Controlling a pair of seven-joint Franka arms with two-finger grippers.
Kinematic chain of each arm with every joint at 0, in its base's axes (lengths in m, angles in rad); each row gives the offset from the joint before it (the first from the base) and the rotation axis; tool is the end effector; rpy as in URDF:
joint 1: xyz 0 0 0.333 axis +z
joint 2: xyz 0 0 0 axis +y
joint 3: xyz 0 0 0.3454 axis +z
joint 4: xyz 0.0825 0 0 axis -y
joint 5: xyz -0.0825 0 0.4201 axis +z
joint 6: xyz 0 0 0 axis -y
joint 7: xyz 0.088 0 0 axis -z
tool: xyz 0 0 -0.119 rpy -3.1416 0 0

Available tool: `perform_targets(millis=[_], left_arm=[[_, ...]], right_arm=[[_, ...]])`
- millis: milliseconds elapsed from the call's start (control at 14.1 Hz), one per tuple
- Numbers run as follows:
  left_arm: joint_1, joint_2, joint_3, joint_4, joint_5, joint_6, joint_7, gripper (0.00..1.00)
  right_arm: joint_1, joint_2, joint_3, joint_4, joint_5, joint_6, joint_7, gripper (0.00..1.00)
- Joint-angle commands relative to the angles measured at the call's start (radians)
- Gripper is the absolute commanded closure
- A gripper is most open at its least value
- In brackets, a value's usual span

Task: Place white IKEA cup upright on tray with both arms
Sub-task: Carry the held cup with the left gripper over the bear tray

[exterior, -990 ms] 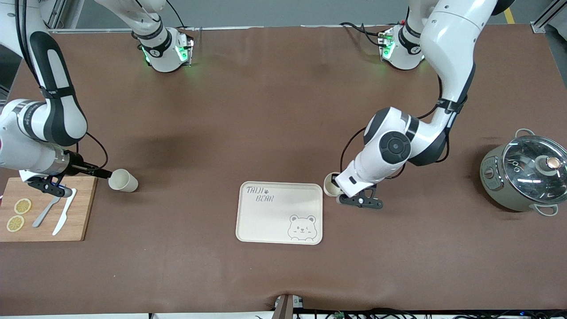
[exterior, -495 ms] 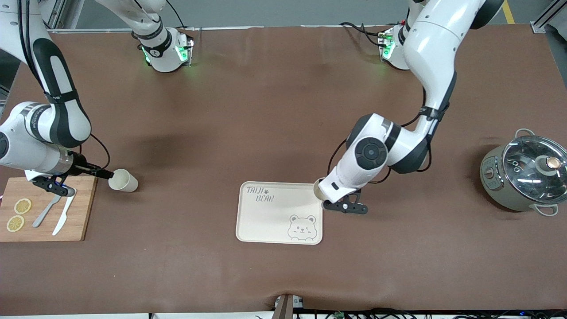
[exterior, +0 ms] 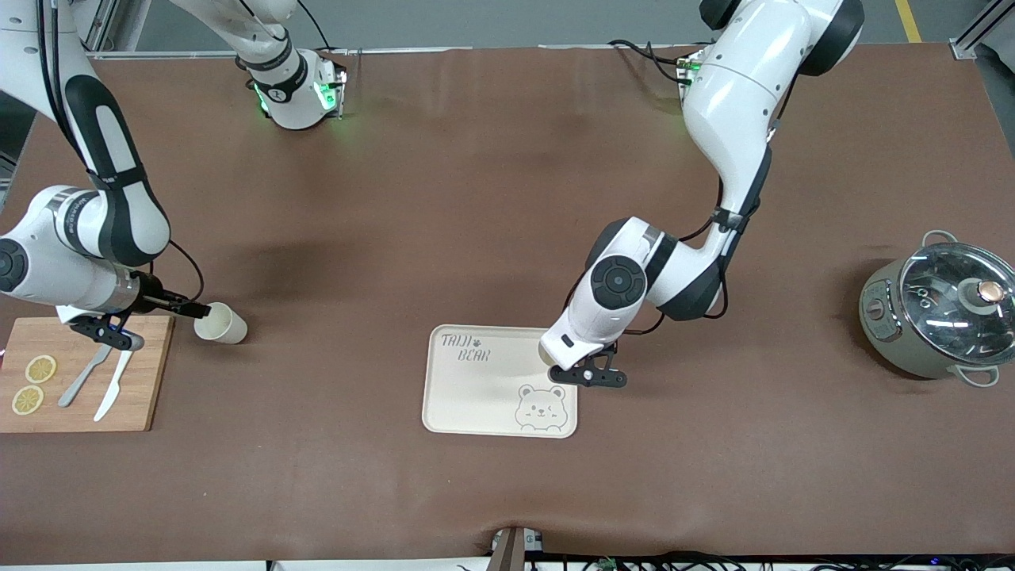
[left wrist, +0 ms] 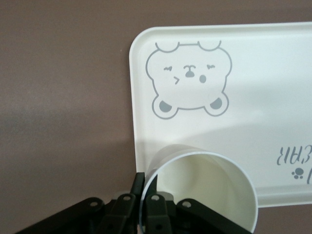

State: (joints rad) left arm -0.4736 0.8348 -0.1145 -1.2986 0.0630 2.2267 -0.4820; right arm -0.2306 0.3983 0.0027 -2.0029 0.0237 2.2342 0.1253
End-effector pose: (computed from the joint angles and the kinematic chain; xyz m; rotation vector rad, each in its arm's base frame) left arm 0.6874 -0.4281 0.2420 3.0589 -0.1539 0.1056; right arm 0.6054 -0.1395 0.2329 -3.0511 0.5702 0.2580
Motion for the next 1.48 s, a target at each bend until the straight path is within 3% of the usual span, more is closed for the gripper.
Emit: perform_targets(millis=[0, 424, 778, 1202, 1414], left_arm=[[-0.01, 0.021, 0.009, 0.033, 0.011, 0.022, -0.017, 1.0], [-0.008, 0.044, 0.004, 0.032, 0.005, 0.093, -0.017, 1.0], [-0.017, 0.055, 0.002, 0.032, -0.028, 0.096, -0.017, 1.0], [-0.036, 0.072, 0.002, 0.03, -0.034, 0.125, -0.046, 1.0], [-0.039, 0.079, 0.002, 0.028, -0.034, 0.133, -0.063, 1.0]], right_arm=[[-0.01, 0.002, 0.019, -0.008, 0.012, 0.016, 0.002, 0.07], [-0.007, 0.022, 0.02, -0.008, 0.012, 0.048, 0.004, 0.39], [0.014, 0.03, 0.022, -0.008, 0.015, 0.067, 0.011, 0.59], [0.017, 0.03, 0.022, -0.005, 0.016, 0.082, 0.011, 1.0], [0.019, 0.03, 0.022, -0.002, 0.016, 0.079, 0.011, 1.0]])
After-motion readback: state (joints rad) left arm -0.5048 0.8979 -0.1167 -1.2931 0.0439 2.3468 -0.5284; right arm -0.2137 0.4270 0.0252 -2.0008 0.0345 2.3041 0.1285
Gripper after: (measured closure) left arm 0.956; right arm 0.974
